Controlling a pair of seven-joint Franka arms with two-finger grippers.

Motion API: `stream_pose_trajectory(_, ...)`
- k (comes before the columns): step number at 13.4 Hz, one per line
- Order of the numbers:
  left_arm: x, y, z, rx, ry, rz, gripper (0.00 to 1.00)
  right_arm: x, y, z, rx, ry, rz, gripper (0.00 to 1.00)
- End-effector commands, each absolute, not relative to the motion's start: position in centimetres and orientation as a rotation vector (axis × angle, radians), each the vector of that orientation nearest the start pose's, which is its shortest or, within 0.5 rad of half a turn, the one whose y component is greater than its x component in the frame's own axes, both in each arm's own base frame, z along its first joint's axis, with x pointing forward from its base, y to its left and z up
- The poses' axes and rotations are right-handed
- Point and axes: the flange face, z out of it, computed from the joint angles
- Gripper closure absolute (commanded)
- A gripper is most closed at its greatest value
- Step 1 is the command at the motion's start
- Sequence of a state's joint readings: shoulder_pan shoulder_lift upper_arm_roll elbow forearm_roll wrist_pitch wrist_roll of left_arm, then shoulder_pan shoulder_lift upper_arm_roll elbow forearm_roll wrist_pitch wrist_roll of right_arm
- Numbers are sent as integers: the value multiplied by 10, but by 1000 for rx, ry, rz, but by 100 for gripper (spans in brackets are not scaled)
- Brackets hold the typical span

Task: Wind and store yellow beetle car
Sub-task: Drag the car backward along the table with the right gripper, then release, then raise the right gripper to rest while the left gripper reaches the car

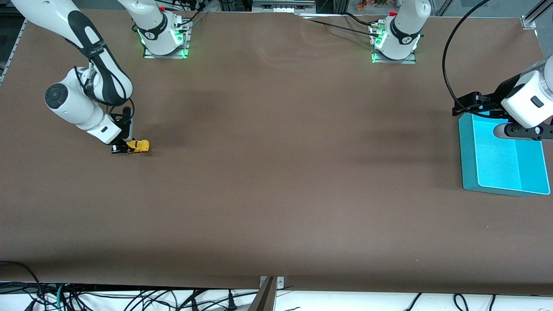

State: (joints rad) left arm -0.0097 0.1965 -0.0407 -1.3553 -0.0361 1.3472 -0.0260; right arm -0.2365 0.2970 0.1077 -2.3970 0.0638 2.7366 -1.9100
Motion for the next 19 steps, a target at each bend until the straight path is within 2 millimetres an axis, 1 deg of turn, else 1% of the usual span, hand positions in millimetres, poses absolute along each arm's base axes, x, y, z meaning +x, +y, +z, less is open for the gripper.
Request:
stream_pose_trajectory(1,591,-32,598,-3153,44,307,0,483,-92,180,2047,2414,73,90)
stream_pose_trajectory(4,591,-32,598,-3153,44,307,0,486,-94,184,2059,2404,75,88)
stream_pose_trajectory(6,591,-31,598,-3153,44,307,0,491,-94,189,2064,2409,74,81)
stream_pose_trajectory(7,591,-31,598,-3153,44,307,0,495,-93,192,2064,2413,74,72)
stream_pose_trajectory(9,591,-31,598,-3153,44,307,0,500,-90,197,2064,2418,78,49)
stream_pose_trajectory(11,591,-31,598,-3153,44,307,0,508,-81,205,2036,2426,99,34)
stream_pose_trajectory(12,591,-30,598,-3153,41,307,0,512,-80,210,2030,2419,112,20)
stream_pose_trajectory(13,591,-30,598,-3153,41,307,0,517,-72,214,2013,2426,129,0)
stream_pose_trajectory(16,591,-30,598,-3153,41,307,0,530,-65,239,2023,2428,133,0)
stream_pose_trajectory(17,591,-30,598,-3153,41,307,0,539,-56,254,2016,2445,139,0)
stream_pose_trajectory(19,591,-30,598,-3153,41,307,0,553,-45,294,2060,2419,136,0)
